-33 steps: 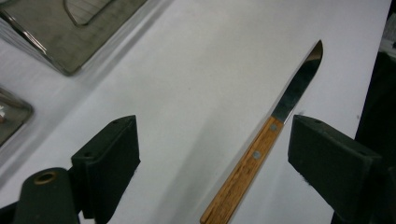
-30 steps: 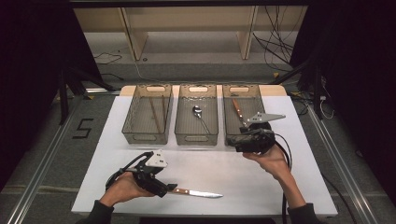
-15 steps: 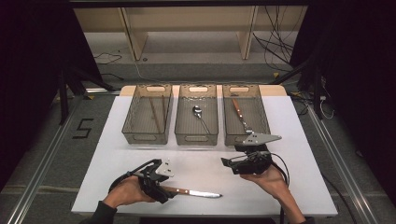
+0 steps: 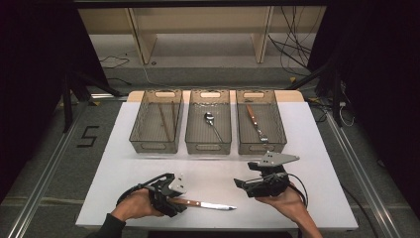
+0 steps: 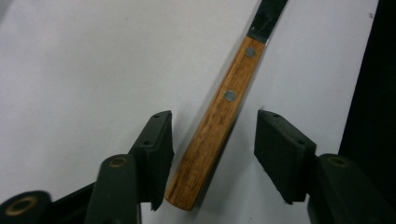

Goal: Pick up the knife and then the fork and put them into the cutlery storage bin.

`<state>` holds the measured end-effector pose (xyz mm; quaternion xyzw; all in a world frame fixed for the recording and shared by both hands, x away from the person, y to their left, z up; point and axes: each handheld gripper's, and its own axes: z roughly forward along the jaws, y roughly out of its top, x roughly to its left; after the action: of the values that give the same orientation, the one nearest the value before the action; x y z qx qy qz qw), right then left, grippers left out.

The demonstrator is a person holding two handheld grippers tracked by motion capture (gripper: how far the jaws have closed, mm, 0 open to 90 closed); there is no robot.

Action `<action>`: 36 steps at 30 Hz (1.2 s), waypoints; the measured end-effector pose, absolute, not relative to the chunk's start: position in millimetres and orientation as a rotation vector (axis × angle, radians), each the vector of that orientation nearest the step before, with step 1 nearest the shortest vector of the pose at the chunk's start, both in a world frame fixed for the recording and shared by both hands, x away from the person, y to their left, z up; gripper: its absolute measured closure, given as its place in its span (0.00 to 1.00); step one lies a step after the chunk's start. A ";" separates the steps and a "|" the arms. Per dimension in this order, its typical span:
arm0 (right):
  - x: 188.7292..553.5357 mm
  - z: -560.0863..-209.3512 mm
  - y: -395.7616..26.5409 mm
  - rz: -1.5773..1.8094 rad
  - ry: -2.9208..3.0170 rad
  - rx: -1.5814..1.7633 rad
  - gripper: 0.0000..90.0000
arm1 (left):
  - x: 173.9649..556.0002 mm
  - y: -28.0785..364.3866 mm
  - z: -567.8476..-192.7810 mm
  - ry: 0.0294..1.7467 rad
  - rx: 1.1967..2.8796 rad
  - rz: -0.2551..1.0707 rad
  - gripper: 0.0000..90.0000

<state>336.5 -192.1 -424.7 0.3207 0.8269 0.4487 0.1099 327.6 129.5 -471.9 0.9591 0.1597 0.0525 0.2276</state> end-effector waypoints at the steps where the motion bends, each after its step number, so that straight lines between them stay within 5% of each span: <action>1: 336.5 -425.0 -192.3 1.319 2.430 0.943 0.28 | 327.8 129.1 -472.6 0.423 2.663 0.143 0.56; 13: 335.3 -425.4 -190.2 1.319 2.442 0.933 0.28 | 321.5 127.6 -472.6 0.320 2.666 0.108 0.82; 36: 301.5 -428.0 -141.6 1.299 2.535 0.569 0.28 | 331.7 127.4 -453.2 0.503 2.536 -0.038 0.84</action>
<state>301.5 -141.6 -428.0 0.1945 0.8666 0.4440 0.1183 331.7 127.4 -453.2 0.9431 0.1871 -0.0140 0.2745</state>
